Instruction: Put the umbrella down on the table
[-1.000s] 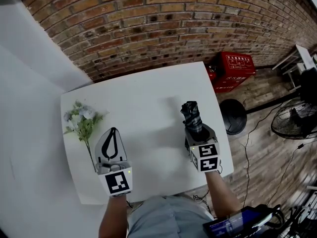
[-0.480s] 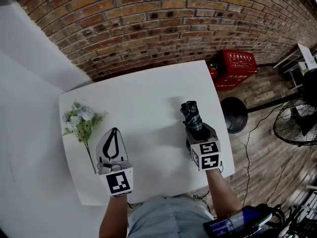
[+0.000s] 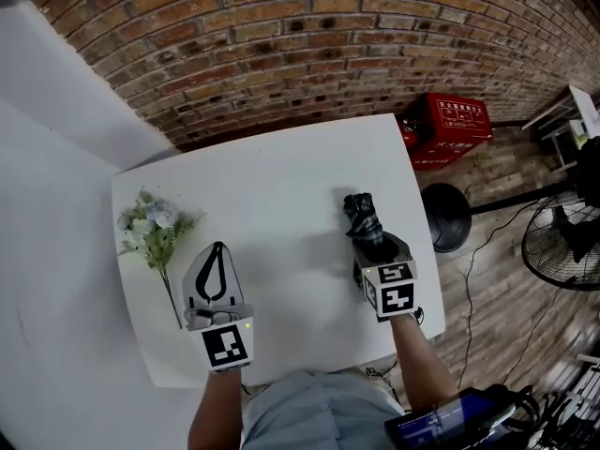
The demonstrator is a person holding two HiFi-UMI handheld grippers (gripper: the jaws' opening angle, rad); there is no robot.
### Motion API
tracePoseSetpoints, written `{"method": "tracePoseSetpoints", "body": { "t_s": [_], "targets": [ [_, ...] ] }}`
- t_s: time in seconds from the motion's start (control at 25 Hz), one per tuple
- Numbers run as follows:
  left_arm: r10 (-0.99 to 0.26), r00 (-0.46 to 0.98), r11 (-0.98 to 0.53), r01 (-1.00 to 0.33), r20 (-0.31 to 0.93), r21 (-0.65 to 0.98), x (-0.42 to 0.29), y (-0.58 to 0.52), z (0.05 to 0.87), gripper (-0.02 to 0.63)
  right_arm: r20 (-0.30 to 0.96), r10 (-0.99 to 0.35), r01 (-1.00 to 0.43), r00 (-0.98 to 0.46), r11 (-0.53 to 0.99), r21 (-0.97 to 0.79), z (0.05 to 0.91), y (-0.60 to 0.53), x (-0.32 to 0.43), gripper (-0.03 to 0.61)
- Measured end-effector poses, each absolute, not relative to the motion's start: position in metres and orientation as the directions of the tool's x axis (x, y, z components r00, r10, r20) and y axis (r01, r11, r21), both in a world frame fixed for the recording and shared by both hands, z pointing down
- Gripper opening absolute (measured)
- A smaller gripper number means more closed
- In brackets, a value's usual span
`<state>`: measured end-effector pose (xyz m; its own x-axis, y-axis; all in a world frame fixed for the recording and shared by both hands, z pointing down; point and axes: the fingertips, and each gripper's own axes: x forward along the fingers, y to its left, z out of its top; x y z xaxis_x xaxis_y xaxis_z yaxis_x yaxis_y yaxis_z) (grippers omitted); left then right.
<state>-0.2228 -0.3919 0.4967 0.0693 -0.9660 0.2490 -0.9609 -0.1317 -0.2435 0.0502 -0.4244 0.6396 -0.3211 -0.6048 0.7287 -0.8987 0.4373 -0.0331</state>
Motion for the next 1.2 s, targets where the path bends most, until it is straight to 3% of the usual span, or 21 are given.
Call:
{"method": "tracePoseSetpoints", "body": {
  "t_s": [0.12, 0.4, 0.48, 0.96, 1.2],
  "targets": [
    [-0.966, 0.068, -0.129, -0.962, 0.250, -0.240, -0.223, -0.392, 0.497, 0.009, 0.746, -0.583, -0.898, -0.321, 0.438, -0.044, 0.644, -0.425, 0.049, 0.220],
    [-0.969, 0.070, -0.127, -0.964, 0.237, -0.234, -0.221, -0.388, 0.493, 0.009, 0.746, -0.563, -0.894, -0.355, 0.438, -0.095, 0.645, -0.426, 0.047, 0.355],
    [-0.970, 0.071, -0.126, -0.965, 0.232, -0.232, -0.220, -0.385, 0.491, 0.009, 0.734, -0.572, -0.892, -0.366, 0.440, -0.102, 0.640, -0.426, 0.047, 0.368],
    [-0.984, 0.083, -0.115, -0.972, 0.157, -0.205, -0.210, -0.352, 0.450, 0.009, 0.566, -0.703, -0.881, -0.430, 0.464, -0.094, 0.563, -0.413, 0.046, 0.344],
    [-0.993, 0.098, -0.108, -0.970, 0.060, -0.217, -0.193, -0.335, 0.395, 0.009, 0.391, -0.787, -0.871, -0.477, 0.483, -0.091, 0.486, -0.393, 0.038, 0.256]
  ]
}}
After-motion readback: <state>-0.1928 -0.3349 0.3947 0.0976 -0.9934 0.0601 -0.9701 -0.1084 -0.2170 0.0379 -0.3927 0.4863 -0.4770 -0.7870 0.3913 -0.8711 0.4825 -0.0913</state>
